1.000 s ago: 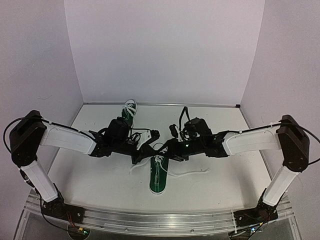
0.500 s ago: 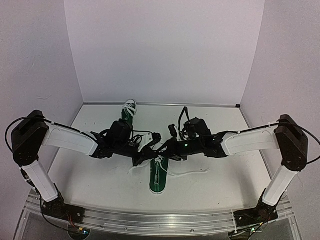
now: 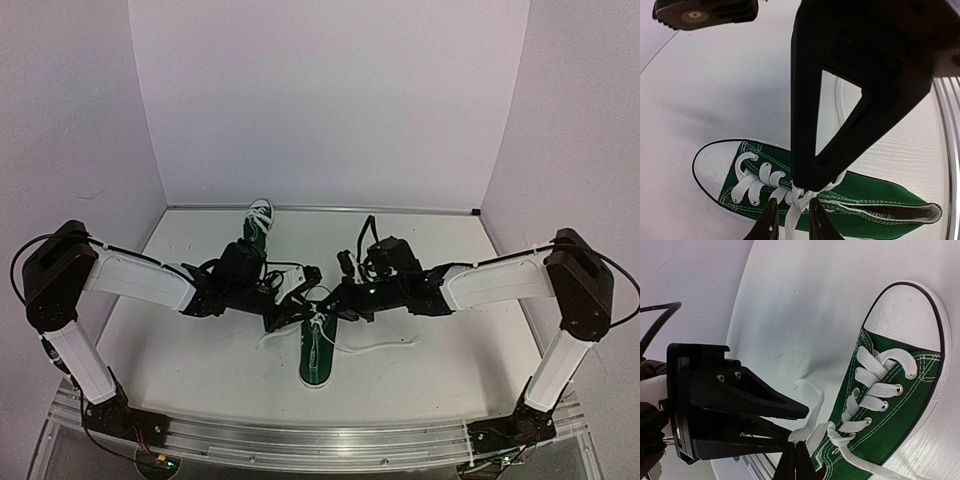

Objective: Tie the shoes

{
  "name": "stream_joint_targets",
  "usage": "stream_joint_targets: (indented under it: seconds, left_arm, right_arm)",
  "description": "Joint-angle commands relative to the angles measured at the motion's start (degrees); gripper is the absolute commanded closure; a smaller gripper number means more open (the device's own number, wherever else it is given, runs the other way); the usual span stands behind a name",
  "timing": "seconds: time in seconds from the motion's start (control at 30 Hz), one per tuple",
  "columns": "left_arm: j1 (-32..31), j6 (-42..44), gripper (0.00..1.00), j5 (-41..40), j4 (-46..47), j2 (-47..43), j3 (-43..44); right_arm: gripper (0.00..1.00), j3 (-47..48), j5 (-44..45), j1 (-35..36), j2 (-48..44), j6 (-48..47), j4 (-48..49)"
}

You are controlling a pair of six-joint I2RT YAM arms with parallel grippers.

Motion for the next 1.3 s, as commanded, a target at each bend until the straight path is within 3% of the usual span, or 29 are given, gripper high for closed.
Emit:
stream_joint_targets:
  seconds: [0.0,0.17,0.4,0.5,0.6,0.77,1.0,1.27]
  left_arm:
    - [-0.2,1.0,0.78,-1.9,-1.8,-1.0,0.8]
    - [-0.2,1.0,0.81,-1.5,-1.9,0.4,1.7]
    - [-0.2,1.0,0.97,-0.3,-2.4,1.8,3.1]
    - [-0.2,0.9,0.99,0.1,-2.4,2.2,3.5]
    - [-0.2,0.7,0.96,-0.3,-2.5,2.7,3.9]
    - [-0.2,0.4,0.81,-0.9,-3.0,3.5,4.6]
    - [-0.2,0.8,1.0,-1.2,-3.1,3.2,4.5]
    - [-0.3,0.5,1.0,-0.7,-2.9,0.5,4.3]
  right_arm:
    - [1.0,-0.3,0.5,-0.5,-1.8,-0.3,1.4]
    - [1.0,-0.4,0.3,-0.5,-1.7,-0.3,1.5]
    - [1.0,-0.5,0.3,-0.6,-2.1,-0.2,1.5]
    - [1.0,-0.5,0.2,-0.7,-2.1,-0.2,1.5]
    - [1.0,-0.4,0.1,-0.7,-2.0,-0.3,1.6]
    - [1.0,-0.4,0.0,-0.7,-1.9,-0.3,1.6]
    - [1.0,-0.5,0.0,-0.7,-1.9,-0.2,1.6]
    - [0.81,0.0,-0.6,-0.8,-0.5,0.9,1.6]
